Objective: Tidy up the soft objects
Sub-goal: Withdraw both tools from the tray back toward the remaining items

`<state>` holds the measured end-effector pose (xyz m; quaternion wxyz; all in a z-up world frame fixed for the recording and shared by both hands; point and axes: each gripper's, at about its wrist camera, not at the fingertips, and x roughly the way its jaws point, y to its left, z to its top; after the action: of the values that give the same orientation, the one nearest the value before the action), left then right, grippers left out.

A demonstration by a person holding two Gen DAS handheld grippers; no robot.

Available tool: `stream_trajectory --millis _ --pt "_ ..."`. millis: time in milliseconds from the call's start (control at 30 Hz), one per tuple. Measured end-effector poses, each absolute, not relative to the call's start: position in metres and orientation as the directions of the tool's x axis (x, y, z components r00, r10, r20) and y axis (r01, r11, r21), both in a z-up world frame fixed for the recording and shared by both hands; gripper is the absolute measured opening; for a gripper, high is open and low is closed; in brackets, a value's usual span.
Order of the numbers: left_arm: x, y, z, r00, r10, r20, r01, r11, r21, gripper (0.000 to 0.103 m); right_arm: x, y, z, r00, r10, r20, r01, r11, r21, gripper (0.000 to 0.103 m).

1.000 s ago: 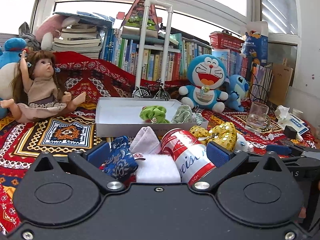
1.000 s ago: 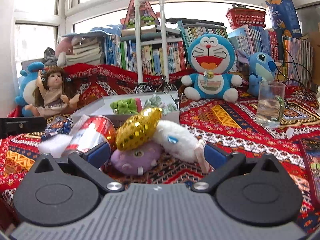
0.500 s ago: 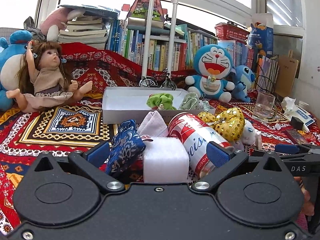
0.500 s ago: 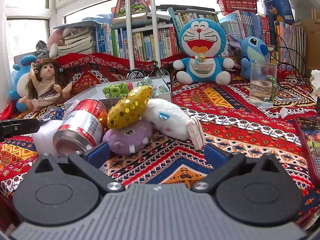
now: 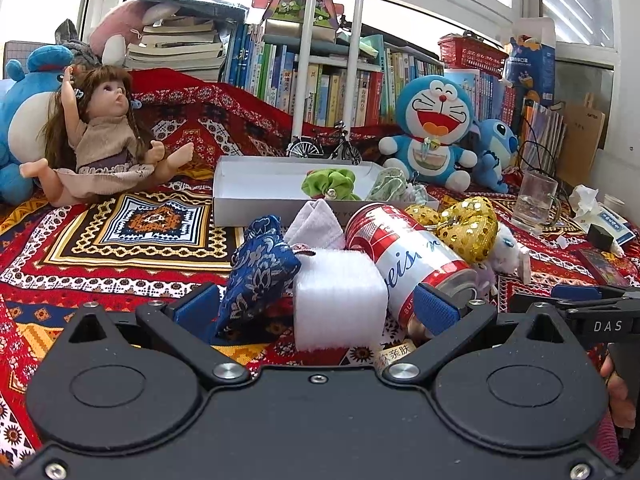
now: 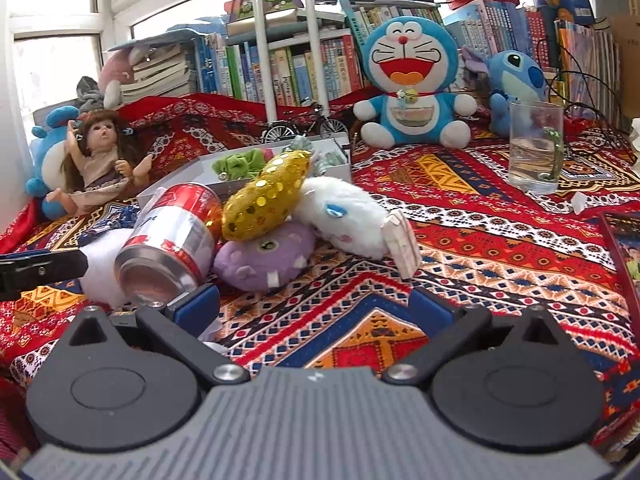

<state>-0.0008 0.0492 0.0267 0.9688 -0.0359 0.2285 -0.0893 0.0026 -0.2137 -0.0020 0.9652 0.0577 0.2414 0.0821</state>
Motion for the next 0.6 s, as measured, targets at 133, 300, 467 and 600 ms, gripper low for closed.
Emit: stream_trajectory --millis 133,300,467,600 --pt "-0.0023 0.0489 0.0249 0.879 -0.187 -0.439 0.158 0.982 -0.102 0.103 0.0015 -0.2098 -0.0022 0.870 0.187 -0.456 -0.141 0.981 0.134 0.103" --pt "-0.0037 0.0486 0.0225 0.878 -0.180 -0.444 0.155 0.984 -0.092 0.103 0.0016 -0.2093 -0.0025 0.866 0.186 -0.463 -0.137 0.981 0.138 0.099" --pt "-0.0039 0.0507 0.0207 0.873 -0.182 -0.453 0.151 0.983 -0.104 0.103 0.0023 -0.2104 -0.0034 0.862 0.184 -0.473 -0.131 0.981 0.145 0.091" --pt "-0.0040 0.0519 0.0202 0.871 -0.181 -0.457 0.145 0.983 -0.114 0.102 0.0024 -0.2089 -0.0044 0.858 0.185 -0.479 -0.133 0.981 0.139 0.086"
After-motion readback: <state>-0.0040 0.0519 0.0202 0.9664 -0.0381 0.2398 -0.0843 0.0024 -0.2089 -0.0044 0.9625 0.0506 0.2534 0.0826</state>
